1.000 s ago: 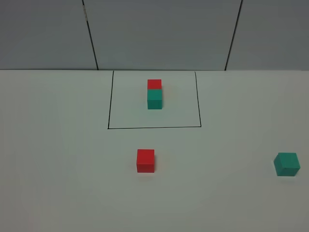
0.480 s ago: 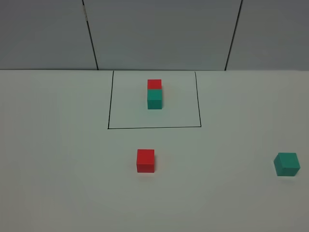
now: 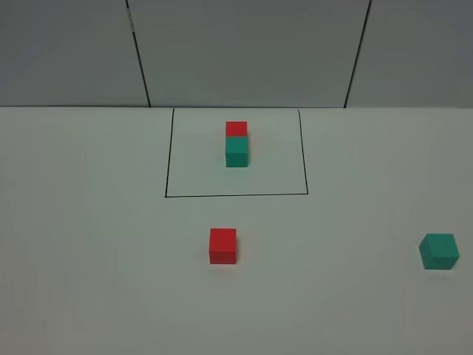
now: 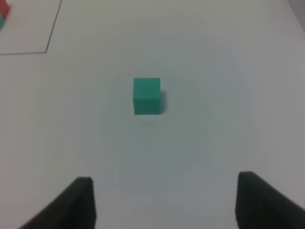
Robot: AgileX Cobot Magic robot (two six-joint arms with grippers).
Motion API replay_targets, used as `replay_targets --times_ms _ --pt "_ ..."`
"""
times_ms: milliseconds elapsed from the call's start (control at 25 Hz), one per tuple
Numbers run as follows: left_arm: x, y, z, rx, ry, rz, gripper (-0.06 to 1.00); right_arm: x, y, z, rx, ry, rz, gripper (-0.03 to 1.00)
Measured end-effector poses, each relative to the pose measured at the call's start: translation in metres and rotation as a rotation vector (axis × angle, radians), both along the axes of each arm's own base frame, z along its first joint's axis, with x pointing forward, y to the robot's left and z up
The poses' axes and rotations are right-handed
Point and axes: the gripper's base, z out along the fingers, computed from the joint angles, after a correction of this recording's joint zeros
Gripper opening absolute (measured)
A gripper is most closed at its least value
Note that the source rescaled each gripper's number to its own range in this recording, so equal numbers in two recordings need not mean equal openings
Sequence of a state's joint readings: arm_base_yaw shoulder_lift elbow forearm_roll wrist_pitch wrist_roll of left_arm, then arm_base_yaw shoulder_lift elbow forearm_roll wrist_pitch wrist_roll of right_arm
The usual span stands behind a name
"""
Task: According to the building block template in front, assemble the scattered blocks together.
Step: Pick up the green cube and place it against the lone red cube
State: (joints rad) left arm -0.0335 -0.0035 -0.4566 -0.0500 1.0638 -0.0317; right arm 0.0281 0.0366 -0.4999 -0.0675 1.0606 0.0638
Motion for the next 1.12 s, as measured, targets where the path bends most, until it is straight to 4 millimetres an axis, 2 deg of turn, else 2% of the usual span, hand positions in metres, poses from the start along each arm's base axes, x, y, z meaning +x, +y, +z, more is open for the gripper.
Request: replay_targets --times_ms 1120 --pt "0.0000 0.0000 0.0000 0.000 0.000 0.000 0.79 0.0000 -0.0001 0.0000 -0.001 0.000 0.000 0.59"
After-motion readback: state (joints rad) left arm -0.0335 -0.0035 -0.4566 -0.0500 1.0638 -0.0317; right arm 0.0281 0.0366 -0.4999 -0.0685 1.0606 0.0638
